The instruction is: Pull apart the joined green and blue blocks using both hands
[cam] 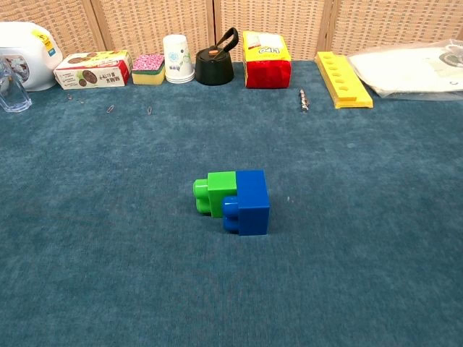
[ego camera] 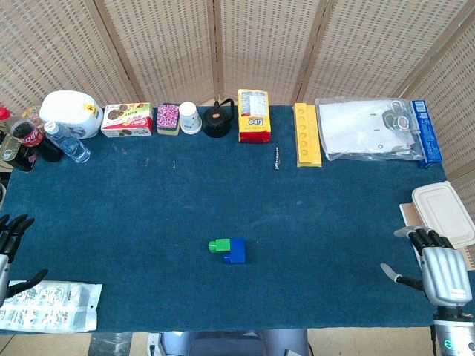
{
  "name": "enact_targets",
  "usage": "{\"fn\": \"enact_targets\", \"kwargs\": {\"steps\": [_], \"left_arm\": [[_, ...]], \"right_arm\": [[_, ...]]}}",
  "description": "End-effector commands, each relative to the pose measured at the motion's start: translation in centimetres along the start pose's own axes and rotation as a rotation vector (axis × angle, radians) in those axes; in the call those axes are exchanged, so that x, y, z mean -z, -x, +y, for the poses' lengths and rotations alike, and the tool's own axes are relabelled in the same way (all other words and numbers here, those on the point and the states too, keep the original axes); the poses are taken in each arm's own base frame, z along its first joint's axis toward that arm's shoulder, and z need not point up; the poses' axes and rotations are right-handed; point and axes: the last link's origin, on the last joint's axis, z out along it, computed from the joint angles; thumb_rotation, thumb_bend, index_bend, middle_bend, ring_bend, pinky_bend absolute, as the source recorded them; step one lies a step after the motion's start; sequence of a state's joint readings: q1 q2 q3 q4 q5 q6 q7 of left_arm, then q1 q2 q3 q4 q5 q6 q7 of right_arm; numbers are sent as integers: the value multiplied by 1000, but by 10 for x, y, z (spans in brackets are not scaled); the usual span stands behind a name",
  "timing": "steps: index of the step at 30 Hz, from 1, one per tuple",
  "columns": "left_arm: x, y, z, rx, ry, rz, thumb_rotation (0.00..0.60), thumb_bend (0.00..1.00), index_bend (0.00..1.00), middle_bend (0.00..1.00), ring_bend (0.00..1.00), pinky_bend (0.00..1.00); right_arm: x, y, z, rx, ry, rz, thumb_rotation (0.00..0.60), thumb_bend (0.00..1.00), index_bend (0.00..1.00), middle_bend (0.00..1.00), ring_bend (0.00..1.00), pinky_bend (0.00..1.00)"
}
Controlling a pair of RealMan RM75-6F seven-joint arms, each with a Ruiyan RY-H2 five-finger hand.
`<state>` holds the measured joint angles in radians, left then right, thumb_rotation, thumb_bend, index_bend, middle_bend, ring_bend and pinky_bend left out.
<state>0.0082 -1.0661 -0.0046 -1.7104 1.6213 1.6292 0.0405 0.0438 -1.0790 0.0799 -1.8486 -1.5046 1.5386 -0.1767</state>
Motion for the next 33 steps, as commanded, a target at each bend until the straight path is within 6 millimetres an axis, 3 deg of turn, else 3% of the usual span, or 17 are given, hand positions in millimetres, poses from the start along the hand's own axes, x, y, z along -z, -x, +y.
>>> {"fn": "enact_targets", "kwargs": {"steps": [1, 23, 28, 33], "left_arm": [[0, 0, 0, 0, 0, -1, 600, 135, 146, 140, 39, 183], [-1, -5, -1, -2, 13, 12, 600, 135, 146, 140, 39, 183], [-2, -10, 0, -4, 17, 20, 600, 135, 146, 140, 38, 183], [-1, -14, 1, -16, 10, 32, 600, 134, 146, 140, 39, 183]], "right_arm": [[0, 1, 0, -3, -1, -1, 443, 219, 353, 343, 279, 333], [-2, -1, -5, -58, -33, -4, 442, 218, 353, 343, 279, 333], [-14, 2, -19, -177, -117, -64, 443, 218, 353, 343, 279, 333], [-35, 6, -46, -268, -254, -146, 443, 203, 350, 343, 279, 333]]}}
